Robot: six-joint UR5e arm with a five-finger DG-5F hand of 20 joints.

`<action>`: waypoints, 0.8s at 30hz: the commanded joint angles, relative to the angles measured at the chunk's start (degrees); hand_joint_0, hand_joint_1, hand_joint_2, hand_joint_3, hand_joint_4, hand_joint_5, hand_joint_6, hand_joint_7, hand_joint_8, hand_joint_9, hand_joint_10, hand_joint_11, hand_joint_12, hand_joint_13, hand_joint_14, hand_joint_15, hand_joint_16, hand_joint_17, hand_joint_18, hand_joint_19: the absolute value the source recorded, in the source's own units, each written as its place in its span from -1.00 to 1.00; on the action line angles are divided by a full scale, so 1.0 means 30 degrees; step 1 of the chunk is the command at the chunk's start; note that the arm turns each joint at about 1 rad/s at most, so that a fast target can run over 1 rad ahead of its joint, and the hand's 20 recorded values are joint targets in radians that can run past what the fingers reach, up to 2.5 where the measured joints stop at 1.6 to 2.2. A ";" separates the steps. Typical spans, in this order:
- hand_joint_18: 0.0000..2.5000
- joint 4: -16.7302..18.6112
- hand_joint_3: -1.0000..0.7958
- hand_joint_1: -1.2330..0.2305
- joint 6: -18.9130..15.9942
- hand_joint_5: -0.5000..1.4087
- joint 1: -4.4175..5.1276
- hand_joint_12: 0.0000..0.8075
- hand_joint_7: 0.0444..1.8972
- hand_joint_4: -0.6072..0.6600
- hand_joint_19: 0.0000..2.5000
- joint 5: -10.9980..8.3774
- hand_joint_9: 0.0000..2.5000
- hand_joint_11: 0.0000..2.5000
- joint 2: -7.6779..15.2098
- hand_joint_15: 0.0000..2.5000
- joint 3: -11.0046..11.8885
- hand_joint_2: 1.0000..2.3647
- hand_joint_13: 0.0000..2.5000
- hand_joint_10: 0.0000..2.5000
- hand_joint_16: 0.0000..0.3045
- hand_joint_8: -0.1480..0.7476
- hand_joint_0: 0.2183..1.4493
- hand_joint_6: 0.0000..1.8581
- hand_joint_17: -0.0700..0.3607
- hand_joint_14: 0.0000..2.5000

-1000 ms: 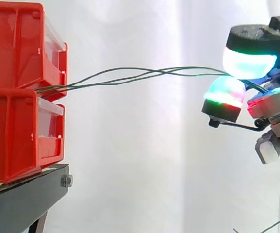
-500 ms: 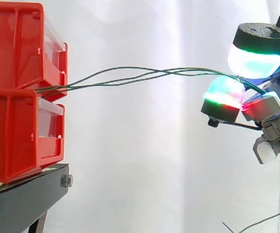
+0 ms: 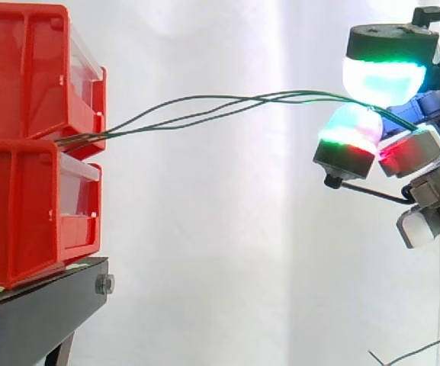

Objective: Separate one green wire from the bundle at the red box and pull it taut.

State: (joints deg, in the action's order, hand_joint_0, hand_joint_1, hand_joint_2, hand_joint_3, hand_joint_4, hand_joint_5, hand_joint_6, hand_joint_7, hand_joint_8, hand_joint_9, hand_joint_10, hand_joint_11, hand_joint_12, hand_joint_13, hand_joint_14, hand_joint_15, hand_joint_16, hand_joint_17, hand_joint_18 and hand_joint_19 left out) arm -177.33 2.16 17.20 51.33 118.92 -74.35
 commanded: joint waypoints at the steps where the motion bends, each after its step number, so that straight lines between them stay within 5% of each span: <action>1: -0.47 0.0019 -0.15 -0.37 -0.0193 -0.68 0.0009 -0.10 0.06 0.15 -0.45 -0.0002 -0.11 -0.06 0.0000 -0.04 -0.0001 -0.98 -0.06 -0.98 -0.63 -0.09 -0.36 -0.07 -0.09 -0.98; 7: -0.47 0.0019 -0.44 -0.44 -0.0193 -0.68 0.0009 -0.08 0.03 0.17 -0.46 -0.0002 -0.14 -0.07 0.0000 -0.06 -0.0001 -1.00 -0.07 -0.98 -0.63 -0.08 -0.43 -0.06 -0.08 -0.98; 13: -0.47 0.0019 -0.44 -0.36 -0.0164 -0.68 0.0009 -0.07 0.02 0.17 -0.46 -0.0002 -0.13 -0.08 0.0029 -0.06 -0.0001 -1.00 -0.07 -0.98 -0.62 -0.08 -0.45 -0.06 -0.08 -0.98; 20: -0.48 0.0048 -0.18 -0.36 -0.0105 -0.67 0.0009 -0.09 0.06 0.13 -0.45 -0.0002 -0.12 -0.07 0.0029 -0.05 -0.0001 -0.98 -0.07 -0.98 -0.63 -0.10 -0.36 -0.07 -0.09 -0.98; 24: -0.47 0.0165 -0.34 -0.31 -0.0076 -0.67 0.0009 -0.06 0.06 0.15 -0.45 -0.0002 -0.12 -0.08 0.0029 -0.05 -0.0001 -0.99 -0.07 -0.98 -0.63 -0.08 -0.45 -0.07 -0.08 -0.98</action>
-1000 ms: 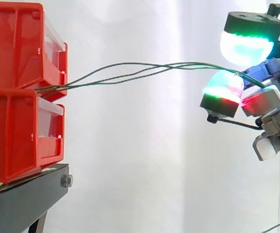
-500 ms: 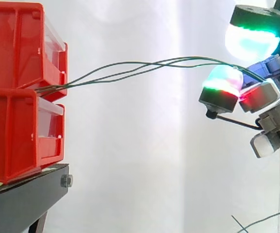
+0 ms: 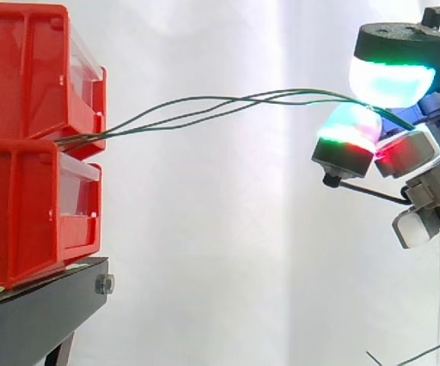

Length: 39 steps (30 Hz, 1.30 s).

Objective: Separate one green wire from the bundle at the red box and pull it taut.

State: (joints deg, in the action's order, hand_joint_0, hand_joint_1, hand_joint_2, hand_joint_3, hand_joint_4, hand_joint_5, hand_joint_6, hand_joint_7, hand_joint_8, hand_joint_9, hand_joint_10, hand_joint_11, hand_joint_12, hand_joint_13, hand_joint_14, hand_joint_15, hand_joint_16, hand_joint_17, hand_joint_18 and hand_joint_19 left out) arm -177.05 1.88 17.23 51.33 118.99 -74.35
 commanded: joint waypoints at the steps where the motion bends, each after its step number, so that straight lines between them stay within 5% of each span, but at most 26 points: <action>1: -0.46 0.0072 -0.41 -0.27 0.0046 -0.67 0.0000 -0.05 0.04 0.17 -0.45 0.0000 -0.11 -0.08 0.0003 -0.06 0.0000 -1.00 -0.06 -0.98 -0.62 -0.06 -0.49 -0.07 -0.07 -0.98; 5: -0.39 0.0307 -0.44 -0.09 0.0163 -0.68 0.0000 0.05 -0.01 0.26 -0.46 0.0029 -0.08 -0.09 0.0003 0.02 -0.0147 -1.00 0.08 -0.99 -0.55 0.04 -0.66 -0.08 0.04 -0.99; 10: -0.34 0.2592 -0.44 -0.01 0.0749 -0.68 0.0000 0.11 -0.04 0.32 -0.46 -0.0059 -0.06 -0.05 0.0003 0.11 -0.1114 -1.00 0.19 -0.99 -0.51 0.09 -0.73 -0.08 0.10 -1.00; 13: -0.32 0.2914 -0.44 0.00 0.0837 -0.69 0.0000 0.11 -0.06 0.33 -0.45 -0.0088 -0.06 -0.03 0.0003 0.14 -0.1231 -1.00 0.21 -0.99 -0.50 0.09 -0.74 -0.09 0.11 -0.95; 23: -0.25 0.2709 -0.44 0.05 0.0866 -0.70 0.0000 0.12 -0.09 0.36 -0.37 -0.0088 -0.04 0.10 0.0003 -0.01 -0.1231 -1.00 0.14 -1.00 -0.49 0.16 -0.77 -0.09 0.14 -0.40; 26: -0.21 0.2709 -0.44 0.03 0.0866 -0.70 0.0000 0.13 -0.10 0.37 -0.33 -0.0088 -0.04 0.13 0.0003 -0.16 -0.1231 -1.00 0.07 -1.00 -0.49 0.15 -0.76 -0.09 0.13 -0.02; 32: -0.23 0.2709 -0.44 -0.14 0.0866 -0.70 0.0000 -0.04 -0.07 0.31 -0.23 -0.0088 -0.07 0.21 0.0003 -0.19 -0.1231 -1.00 0.01 -0.97 -0.57 0.04 -0.62 -0.10 0.01 0.22; 36: -0.21 0.2709 -0.44 -0.18 0.0925 -0.70 0.0000 -0.05 -0.06 0.30 -0.16 -0.0088 -0.13 0.13 0.0003 -0.25 -0.1231 -1.00 -0.04 -0.58 -0.59 0.02 -0.58 -0.10 -0.02 0.48; 39: -0.21 0.2709 -0.44 -0.19 0.0954 -0.70 0.0000 -0.07 -0.06 0.30 -0.17 -0.0088 -0.14 0.10 0.0003 -0.24 -0.1231 -1.00 -0.07 -0.50 -0.59 0.01 -0.57 -0.09 -0.03 0.53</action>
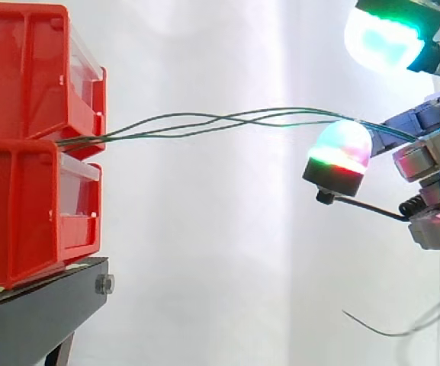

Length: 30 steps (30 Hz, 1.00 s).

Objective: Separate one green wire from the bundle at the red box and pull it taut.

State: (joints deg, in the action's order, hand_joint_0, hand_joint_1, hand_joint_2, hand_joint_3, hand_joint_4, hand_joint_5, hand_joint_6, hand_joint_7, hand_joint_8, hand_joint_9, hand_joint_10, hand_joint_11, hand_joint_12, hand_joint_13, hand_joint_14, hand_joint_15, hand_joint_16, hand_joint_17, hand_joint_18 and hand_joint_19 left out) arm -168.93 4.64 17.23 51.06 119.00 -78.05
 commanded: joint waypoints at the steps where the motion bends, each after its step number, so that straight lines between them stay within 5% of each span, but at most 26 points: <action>1: -0.21 0.0000 -0.44 -0.20 0.0034 -0.70 0.0000 -0.07 -0.06 0.30 -0.17 0.0000 -0.15 0.12 0.0000 -0.24 0.0000 -1.00 -0.07 -0.51 -0.60 0.00 -0.56 -0.09 -0.04 0.53; 7: -0.25 0.0000 -0.30 -0.20 0.0034 -0.70 0.0000 -0.17 -0.04 0.24 -0.15 0.0000 -0.14 0.14 0.0000 -0.20 0.0000 -0.98 -0.08 -0.54 -0.64 -0.08 -0.42 -0.09 -0.11 0.46; 13: -0.24 0.0000 -0.44 0.00 0.0034 -0.70 -0.0058 -0.09 -0.05 0.27 -0.19 0.0030 -0.12 0.13 -0.0029 -0.18 0.0000 -1.00 -0.04 -0.61 -0.61 -0.01 -0.52 -0.09 -0.05 0.33; 26: -0.26 -0.0205 -0.44 0.10 0.0386 -0.70 -0.1025 -0.09 -0.06 0.29 -0.23 0.0528 -0.10 0.15 0.0000 -0.07 0.0586 -1.00 0.02 -0.77 -0.59 0.00 -0.56 -0.10 -0.02 -0.08; 30: -0.28 -0.0176 -0.44 0.07 0.0679 -0.70 -0.1113 -0.09 -0.06 0.29 -0.25 0.0879 -0.09 0.18 -0.0029 -0.02 0.0586 -1.00 0.03 -0.84 -0.59 0.00 -0.56 -0.10 -0.02 -0.18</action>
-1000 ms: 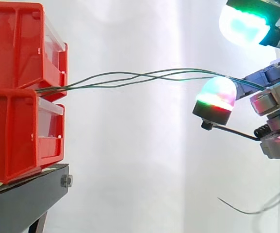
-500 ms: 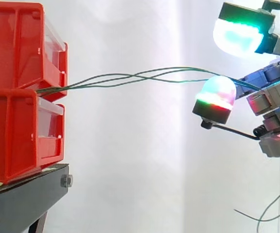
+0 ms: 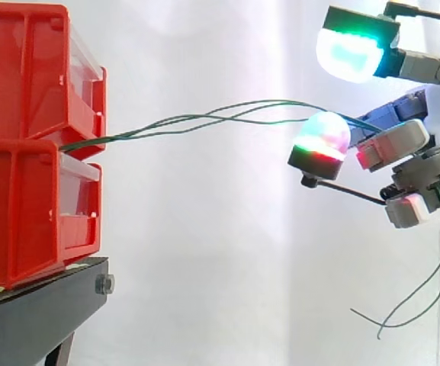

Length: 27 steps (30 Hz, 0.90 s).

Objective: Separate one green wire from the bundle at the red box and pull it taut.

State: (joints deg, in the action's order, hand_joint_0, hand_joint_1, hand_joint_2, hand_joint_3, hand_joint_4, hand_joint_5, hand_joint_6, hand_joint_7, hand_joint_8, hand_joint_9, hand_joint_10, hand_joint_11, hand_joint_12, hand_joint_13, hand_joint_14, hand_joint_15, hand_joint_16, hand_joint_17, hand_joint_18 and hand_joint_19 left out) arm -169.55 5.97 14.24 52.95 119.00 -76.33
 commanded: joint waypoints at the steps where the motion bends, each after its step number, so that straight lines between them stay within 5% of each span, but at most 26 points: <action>1: -0.28 0.0033 -0.44 0.06 0.0266 -0.70 -0.0116 -0.09 -0.06 0.29 -0.25 0.0280 -0.09 0.18 0.0003 -0.02 -0.0017 -1.00 0.03 -0.84 -0.59 -0.01 -0.55 -0.10 -0.02 -0.19; 8: -0.29 0.0941 -0.44 0.03 0.0735 -0.69 -0.0116 -0.10 -0.06 0.28 -0.25 0.0339 -0.09 0.19 0.0735 0.01 -0.0163 -1.00 0.03 -0.87 -0.59 0.00 -0.55 -0.11 -0.03 -0.26; 17: -0.30 0.1761 -0.44 0.03 0.0969 -0.69 -0.0057 -0.09 -0.05 0.27 -0.26 0.0456 -0.09 0.21 0.0735 0.03 -0.0427 -1.00 0.04 -0.89 -0.59 0.00 -0.55 -0.12 -0.02 -0.33; 24: -0.31 0.3314 -0.44 0.03 0.0647 -0.69 -0.0057 -0.10 -0.05 0.28 -0.26 0.0456 -0.09 0.21 0.0735 0.05 -0.1921 -1.00 0.04 -0.90 -0.59 -0.01 -0.55 -0.12 -0.02 -0.36; 27: -0.31 0.3080 -0.44 0.02 0.0413 -0.69 -0.0116 -0.08 -0.06 0.28 -0.26 0.0456 -0.09 0.20 0.0735 0.05 -0.1921 -1.00 0.04 -0.90 -0.59 -0.01 -0.55 -0.12 -0.02 -0.37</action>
State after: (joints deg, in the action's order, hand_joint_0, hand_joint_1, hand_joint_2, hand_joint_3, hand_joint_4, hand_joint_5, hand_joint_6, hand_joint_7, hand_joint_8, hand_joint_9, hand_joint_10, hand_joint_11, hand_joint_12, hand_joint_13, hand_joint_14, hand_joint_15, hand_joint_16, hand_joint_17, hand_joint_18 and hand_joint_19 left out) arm -160.88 7.94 14.01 54.34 121.20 -81.32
